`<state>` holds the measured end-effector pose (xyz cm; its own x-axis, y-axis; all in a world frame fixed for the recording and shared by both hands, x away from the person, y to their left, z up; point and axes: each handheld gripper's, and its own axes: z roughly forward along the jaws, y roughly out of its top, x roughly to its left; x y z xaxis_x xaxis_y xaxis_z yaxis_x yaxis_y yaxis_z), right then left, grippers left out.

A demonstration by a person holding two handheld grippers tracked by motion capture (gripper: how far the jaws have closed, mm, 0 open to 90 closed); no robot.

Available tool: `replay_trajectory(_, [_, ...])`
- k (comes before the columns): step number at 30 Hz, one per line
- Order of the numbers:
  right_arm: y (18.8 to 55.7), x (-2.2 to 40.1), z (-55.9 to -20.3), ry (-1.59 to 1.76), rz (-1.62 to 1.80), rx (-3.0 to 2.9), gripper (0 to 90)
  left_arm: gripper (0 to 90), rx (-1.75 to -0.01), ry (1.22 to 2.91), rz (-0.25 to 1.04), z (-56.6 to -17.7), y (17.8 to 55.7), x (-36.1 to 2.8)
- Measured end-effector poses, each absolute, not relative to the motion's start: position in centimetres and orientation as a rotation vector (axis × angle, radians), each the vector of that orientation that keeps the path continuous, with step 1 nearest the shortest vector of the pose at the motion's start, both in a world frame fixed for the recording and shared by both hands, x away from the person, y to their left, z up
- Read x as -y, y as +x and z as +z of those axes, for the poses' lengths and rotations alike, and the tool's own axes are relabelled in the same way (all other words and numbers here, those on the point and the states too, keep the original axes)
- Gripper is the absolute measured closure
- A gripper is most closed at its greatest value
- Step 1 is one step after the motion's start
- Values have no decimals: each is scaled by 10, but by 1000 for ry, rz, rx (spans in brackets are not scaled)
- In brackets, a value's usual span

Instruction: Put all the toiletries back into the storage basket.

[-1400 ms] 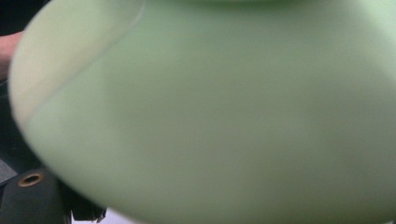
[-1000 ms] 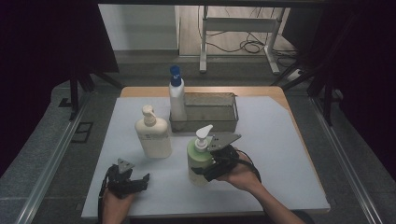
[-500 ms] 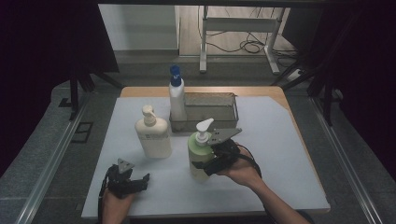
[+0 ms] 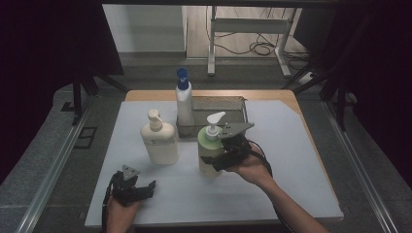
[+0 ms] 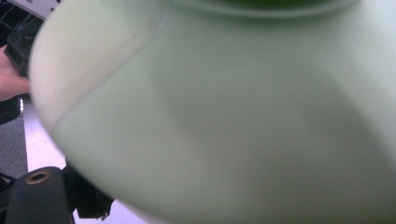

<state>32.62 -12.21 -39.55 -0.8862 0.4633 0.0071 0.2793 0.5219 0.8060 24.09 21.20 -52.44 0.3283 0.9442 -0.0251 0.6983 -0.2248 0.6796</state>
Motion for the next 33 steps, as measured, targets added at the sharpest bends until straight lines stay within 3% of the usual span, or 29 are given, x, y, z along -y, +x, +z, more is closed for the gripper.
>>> replay_trajectory(33, [371, 112, -350, 714, 1294, -2432, 126, 105, -1438, 2004, 535, -524, 241, -212])
